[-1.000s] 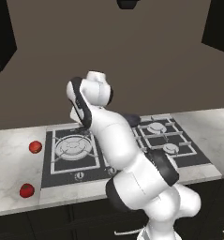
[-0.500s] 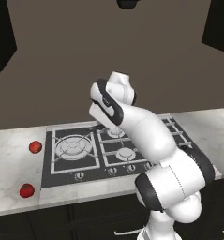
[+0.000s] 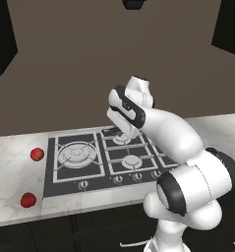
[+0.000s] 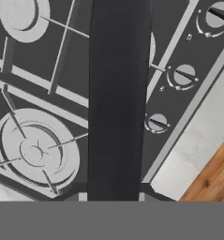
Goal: Place the pan on the rear right burner on the stove. Then place the tomato and the onion in the pan and turn on the rear right burner.
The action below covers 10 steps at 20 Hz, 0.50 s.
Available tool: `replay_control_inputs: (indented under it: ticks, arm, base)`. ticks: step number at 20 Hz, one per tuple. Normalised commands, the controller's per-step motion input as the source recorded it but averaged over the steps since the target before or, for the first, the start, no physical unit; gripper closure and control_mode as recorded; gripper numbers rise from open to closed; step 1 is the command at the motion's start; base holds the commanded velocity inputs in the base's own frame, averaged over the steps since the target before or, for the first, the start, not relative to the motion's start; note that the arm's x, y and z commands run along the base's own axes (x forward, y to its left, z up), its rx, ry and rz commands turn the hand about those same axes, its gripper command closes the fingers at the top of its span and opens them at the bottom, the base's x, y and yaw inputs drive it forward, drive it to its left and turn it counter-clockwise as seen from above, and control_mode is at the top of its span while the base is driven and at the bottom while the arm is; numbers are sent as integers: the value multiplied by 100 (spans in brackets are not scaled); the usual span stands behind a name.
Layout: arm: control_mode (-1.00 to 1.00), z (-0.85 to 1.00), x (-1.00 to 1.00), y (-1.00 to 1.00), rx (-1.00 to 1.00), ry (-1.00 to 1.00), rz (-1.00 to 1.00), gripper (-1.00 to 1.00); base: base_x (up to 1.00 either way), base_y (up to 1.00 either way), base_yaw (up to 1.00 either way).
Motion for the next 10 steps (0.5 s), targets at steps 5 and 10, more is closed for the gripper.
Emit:
replay_control_inputs:
  ticks: [5, 10]
  arm:
    - [-100, -1, 33, -47, 0, 0, -10, 100]
    - [-100, -29, 9, -39, -1, 0, -3, 100]
  base:
    - [0, 0, 0]
    - [0, 0, 0]
